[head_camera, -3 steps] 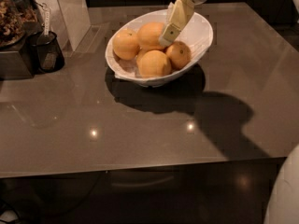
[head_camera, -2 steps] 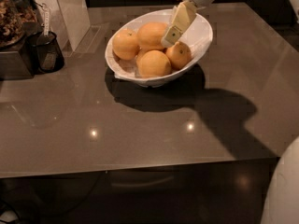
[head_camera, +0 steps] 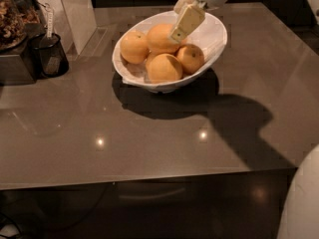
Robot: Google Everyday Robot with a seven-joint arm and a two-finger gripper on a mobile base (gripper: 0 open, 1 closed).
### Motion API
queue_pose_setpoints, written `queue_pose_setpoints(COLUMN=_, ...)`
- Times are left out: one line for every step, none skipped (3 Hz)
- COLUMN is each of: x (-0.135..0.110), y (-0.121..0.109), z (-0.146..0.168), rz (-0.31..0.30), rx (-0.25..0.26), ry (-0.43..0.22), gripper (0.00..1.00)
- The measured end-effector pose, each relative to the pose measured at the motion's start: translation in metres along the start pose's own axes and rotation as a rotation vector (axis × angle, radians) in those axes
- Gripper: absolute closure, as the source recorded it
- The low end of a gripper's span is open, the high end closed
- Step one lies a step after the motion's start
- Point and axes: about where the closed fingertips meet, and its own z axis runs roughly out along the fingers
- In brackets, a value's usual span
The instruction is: Pick orange from white bowl
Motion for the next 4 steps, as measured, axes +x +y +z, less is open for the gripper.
queue_pose_setpoints(x=0.000, y=0.000, z=0.000, rz=0.000, rx=0.000, ry=0.000, gripper=0.38)
queue_pose_setpoints(x=-0.004, y=-0.001, z=0.008, rz=-0.005, rx=-0.018, ry=-0.004, gripper=0.26)
queue_pose_setpoints(x=-0.009, y=-0.002, z=0.024, rz=-0.003, rx=-0.054, ry=-0.010, gripper=0.30)
queue_pose_setpoints(x=-0.012, y=-0.004, z=0.030, rz=-0.005, rx=-0.062, ry=-0.012, gripper=0.31)
